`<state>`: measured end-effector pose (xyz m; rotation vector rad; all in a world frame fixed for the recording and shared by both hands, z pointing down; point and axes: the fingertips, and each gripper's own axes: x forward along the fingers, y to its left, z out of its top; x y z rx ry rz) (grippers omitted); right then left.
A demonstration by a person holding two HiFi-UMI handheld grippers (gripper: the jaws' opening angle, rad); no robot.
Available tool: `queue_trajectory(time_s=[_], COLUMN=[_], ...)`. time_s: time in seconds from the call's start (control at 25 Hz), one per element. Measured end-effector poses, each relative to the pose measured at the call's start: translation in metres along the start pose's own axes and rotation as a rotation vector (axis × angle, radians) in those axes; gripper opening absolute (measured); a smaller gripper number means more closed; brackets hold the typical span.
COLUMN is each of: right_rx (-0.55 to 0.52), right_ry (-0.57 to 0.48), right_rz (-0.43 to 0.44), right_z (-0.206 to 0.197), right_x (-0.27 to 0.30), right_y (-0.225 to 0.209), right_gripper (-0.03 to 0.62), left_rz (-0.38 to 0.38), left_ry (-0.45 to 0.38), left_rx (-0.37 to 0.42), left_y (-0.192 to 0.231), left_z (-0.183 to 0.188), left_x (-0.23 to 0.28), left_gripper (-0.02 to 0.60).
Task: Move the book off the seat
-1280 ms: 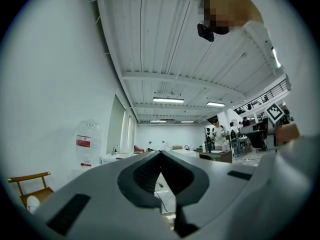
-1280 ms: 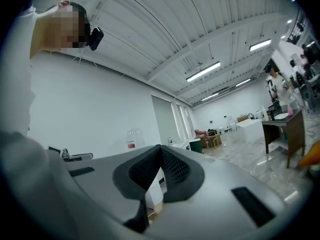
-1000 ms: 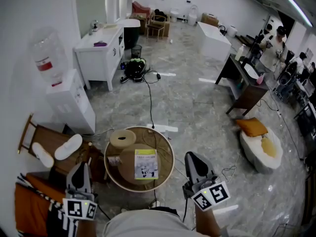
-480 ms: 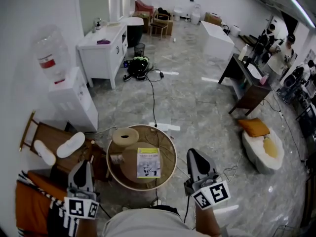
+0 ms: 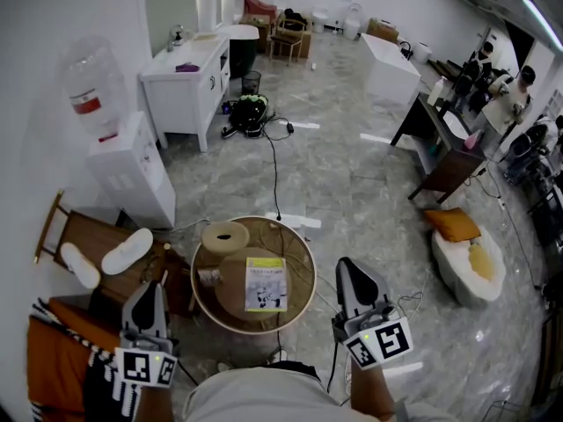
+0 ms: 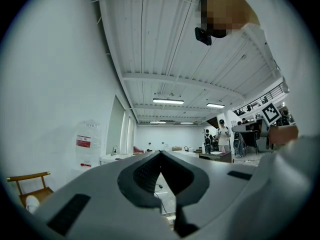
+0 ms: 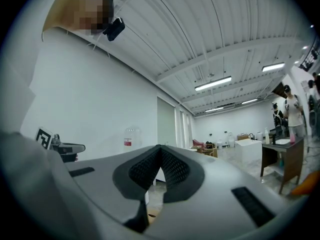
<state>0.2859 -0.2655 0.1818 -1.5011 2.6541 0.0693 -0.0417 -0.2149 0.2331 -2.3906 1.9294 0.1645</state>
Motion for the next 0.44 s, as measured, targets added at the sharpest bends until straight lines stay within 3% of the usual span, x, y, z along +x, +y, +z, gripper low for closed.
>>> queue_trajectory(time_s=[0.44], right_rx=[-0.059], right_ry=[0.014], right_rz=[0.007], right_z=[0.003], right_x=[0.005], right_y=[0.014], right_gripper=[0.021], left_rz=[-0.006], left_ry=[0.009], left_rx=[-0.018], left_y=[0.006], left_z=[-0.005], left_x=[-0.002], left_gripper=[0.017])
